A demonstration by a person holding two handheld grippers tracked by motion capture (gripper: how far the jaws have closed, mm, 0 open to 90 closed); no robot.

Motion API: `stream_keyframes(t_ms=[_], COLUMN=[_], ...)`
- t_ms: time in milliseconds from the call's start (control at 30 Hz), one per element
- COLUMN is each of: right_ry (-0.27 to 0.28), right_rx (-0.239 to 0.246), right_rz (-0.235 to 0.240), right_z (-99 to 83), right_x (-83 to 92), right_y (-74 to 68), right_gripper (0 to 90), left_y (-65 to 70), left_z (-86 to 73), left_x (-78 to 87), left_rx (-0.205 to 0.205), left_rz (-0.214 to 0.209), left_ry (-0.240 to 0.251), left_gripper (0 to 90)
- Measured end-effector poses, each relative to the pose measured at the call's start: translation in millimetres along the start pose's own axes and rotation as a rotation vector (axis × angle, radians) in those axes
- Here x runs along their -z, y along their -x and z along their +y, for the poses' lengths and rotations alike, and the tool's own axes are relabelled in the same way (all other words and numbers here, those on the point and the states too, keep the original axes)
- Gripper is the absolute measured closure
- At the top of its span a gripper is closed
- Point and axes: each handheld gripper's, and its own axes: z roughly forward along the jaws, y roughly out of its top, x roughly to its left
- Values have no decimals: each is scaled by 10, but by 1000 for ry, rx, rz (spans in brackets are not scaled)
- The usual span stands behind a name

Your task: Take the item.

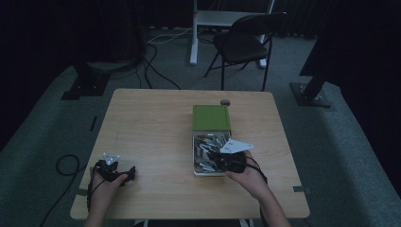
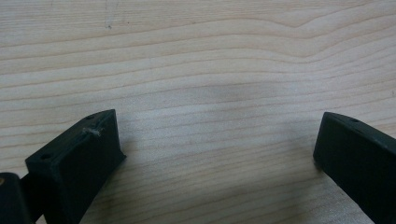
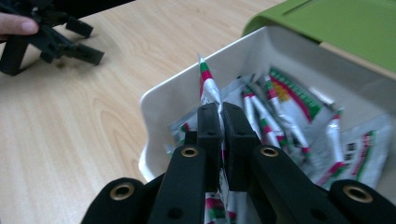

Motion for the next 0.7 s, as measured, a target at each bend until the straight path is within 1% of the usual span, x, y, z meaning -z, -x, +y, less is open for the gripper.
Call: stream_keyframes(t_ms=[67,267,333,433,500,600,633,667,700], right_ry=[10,42,53,68,79,98,98,101,116], right_rx=[-9,-9,-19,-21,-28,-37,-37,-37,-50], right_rz=[-4,-23,-32,-46,-68,-82,-82,-88,-98], right_z=[22,102,128,168,195,232,232,243,261], right_x=[26,119,155,211,255,333,333,362,423], right_y=[16,58,76,106,137,190,190,210,254], right_gripper=[872,871,870,871,872,872,872,872,872], left_y=[0,0,0,0,0,0,0,0,0], left_z=[0,0,0,0,0,0,0,0,0], left_x=[0,-1,-1,-1,-1,-1,-1,-1,-1], left_rx=[0,1,1,1,1,1,1,0,0], left_rz=[0,0,0,0,0,0,0,0,0], left_ry=[0,1,1,1,1,0,0,0,1], left_gripper=[13,13,13,13,13,13,13,13,13])
